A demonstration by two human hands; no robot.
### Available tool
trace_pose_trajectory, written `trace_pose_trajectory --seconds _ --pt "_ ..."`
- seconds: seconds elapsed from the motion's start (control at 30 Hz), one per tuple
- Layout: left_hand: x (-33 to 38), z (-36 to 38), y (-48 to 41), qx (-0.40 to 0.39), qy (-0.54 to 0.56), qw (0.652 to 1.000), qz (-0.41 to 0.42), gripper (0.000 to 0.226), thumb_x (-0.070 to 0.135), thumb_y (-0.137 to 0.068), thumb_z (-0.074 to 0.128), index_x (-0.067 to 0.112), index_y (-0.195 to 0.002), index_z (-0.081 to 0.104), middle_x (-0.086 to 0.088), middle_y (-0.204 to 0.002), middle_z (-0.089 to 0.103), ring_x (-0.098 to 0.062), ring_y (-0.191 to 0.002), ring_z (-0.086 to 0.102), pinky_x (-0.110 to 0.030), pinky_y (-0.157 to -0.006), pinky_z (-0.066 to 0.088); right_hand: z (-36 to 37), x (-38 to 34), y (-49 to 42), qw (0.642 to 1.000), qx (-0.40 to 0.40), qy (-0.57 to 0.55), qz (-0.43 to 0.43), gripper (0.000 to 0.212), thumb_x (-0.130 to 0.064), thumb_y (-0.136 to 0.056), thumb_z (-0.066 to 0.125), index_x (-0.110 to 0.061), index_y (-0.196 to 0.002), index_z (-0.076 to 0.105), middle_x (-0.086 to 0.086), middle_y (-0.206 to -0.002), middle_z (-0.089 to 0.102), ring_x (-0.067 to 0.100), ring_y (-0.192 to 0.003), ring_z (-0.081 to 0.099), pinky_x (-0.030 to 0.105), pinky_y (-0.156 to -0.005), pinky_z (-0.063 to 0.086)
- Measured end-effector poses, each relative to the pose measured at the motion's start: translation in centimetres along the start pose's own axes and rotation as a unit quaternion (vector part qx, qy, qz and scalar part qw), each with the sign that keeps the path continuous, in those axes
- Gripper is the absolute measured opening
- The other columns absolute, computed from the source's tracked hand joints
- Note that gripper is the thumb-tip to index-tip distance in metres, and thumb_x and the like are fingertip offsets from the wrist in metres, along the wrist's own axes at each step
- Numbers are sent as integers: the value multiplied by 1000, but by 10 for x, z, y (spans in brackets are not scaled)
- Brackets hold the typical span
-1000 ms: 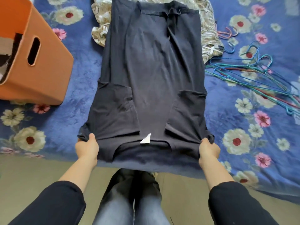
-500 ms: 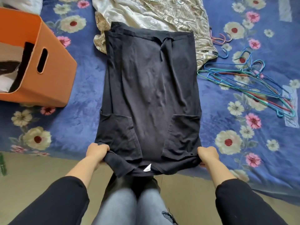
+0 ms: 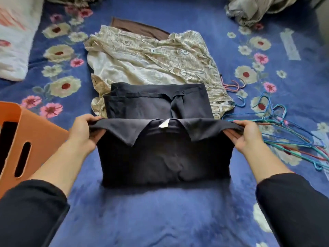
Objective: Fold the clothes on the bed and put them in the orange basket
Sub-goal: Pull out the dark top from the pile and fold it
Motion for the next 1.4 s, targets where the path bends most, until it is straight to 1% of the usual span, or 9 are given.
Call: trace_pose_trajectory --seconds 0.13,0.23,0.33,0.47,0.73,1.03,1.13,1.27,1.4 --pt "48 41 -38 -117 101 988 16 9 5 -47 69 6 -56 66 -5 -68 66 -15 -65 69 -25 -66 58 63 -28 -31 992 -61 -101 -52 16 -12 -93 44 -9 -81 55 14 -89 65 23 -73 72 35 -72 60" --pt "45 49 -63 -166 54 984 24 20 19 -78 63 18 -97 66 -8 -104 70 -18 -98 69 -32 -86 53 85 -18 -50 992 -102 -46 -60 16 -11 -94 41 -10 -99 57 8 -106 64 25 -111 60 36 -99 46" --pt "5 42 -80 -84 -100 985 113 44 13 -92 52 24 -135 45 -1 -102 65 -16 -96 64 -30 -83 49 80 19 -70 982 -51 151 -100 49 -1 -91 48 -16 -138 42 6 -101 62 23 -98 59 32 -79 48" --pt "-43 24 -90 28 -317 909 270 26 4 -83 64 18 -104 59 0 -78 60 -23 -80 59 -31 -70 46 64 53 -90 879 0 434 -198 40 -12 -77 67 -13 -116 59 3 -80 65 22 -76 59 41 -74 51" --pt "-40 99 -100 -62 -173 981 59 16 35 -90 61 20 -93 60 -3 -88 67 -17 -73 67 -27 -62 51 112 50 -100 948 -40 314 -19 19 -27 -86 65 -10 -86 58 7 -76 63 14 -54 62 17 -41 45" --pt "24 129 -116 -143 -104 976 129 18 27 -99 43 27 -95 61 9 -93 71 -4 -91 67 -22 -78 46 184 -10 -111 950 -176 223 -133 11 -20 -92 52 -21 -88 62 -3 -91 66 9 -84 62 28 -74 46" --pt "4 121 -125 -137 -294 920 220 26 37 -92 56 28 -116 62 5 -121 60 -12 -121 53 -25 -94 41 179 11 -120 870 -186 403 -215 36 -36 -89 60 -21 -122 62 -6 -112 60 11 -106 55 29 -84 40" --pt "-63 76 -120 -71 -647 609 454 55 39 -96 48 23 -148 37 -8 -159 21 -27 -147 14 -45 -116 20 138 58 -123 568 -163 718 -367 59 -44 -96 46 -23 -150 32 1 -158 27 19 -146 20 35 -116 19" --pt "-131 13 -100 13 -657 666 354 58 38 -99 42 30 -153 19 -5 -162 6 -27 -148 3 -49 -117 11 86 77 -113 566 -108 700 -422 49 -36 -99 44 -18 -144 42 5 -154 35 22 -143 27 39 -113 22"
Point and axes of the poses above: each hand's wrist, its own y-axis away from the middle knuckle, its own z-axis out of the palm, x = y × z, the point moved 1 cm from there along -y, towards the middle knuckle
